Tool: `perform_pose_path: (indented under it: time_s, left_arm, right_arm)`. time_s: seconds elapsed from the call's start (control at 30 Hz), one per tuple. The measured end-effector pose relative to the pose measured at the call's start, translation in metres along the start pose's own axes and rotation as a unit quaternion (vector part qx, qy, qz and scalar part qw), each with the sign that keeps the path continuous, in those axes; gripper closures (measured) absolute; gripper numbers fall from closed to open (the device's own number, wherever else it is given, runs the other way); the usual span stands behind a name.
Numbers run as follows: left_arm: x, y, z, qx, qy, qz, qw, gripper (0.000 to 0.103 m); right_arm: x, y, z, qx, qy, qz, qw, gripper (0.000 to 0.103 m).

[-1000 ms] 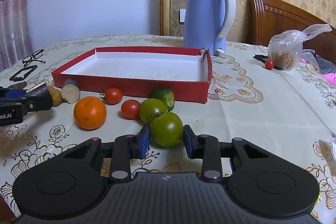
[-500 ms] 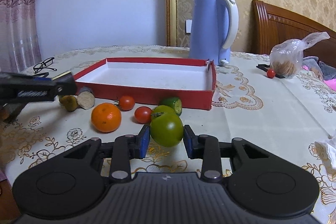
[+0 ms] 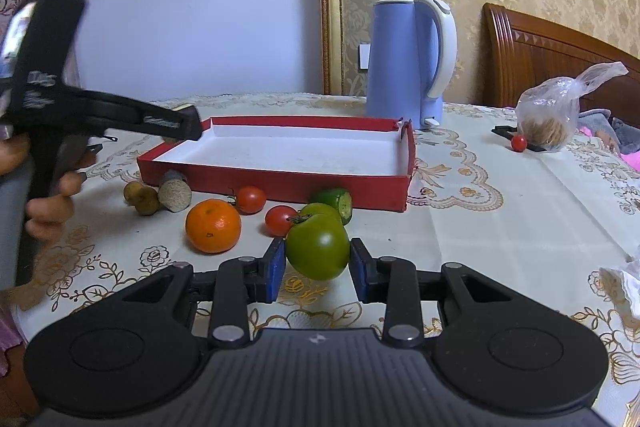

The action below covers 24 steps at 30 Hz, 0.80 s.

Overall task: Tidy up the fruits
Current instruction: 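Carry the sugarcane piece into the red box and open the left gripper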

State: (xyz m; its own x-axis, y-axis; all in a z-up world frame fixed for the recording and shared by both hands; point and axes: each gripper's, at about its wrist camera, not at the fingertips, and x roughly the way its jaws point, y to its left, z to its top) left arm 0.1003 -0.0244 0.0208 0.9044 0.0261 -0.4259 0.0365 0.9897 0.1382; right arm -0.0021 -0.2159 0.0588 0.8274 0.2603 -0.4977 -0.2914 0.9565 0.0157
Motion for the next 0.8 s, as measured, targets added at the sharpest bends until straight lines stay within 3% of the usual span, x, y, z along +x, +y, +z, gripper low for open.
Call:
perform_pose_path:
  time_s: [0.8]
  left_arm:
    - [0.089,-0.018,0.034,0.024,0.052,0.049,0.9971,0.069]
  right_arm:
    - [-0.009,-0.006,-0.002,0.01,-0.007,0.009,1.0,0.07]
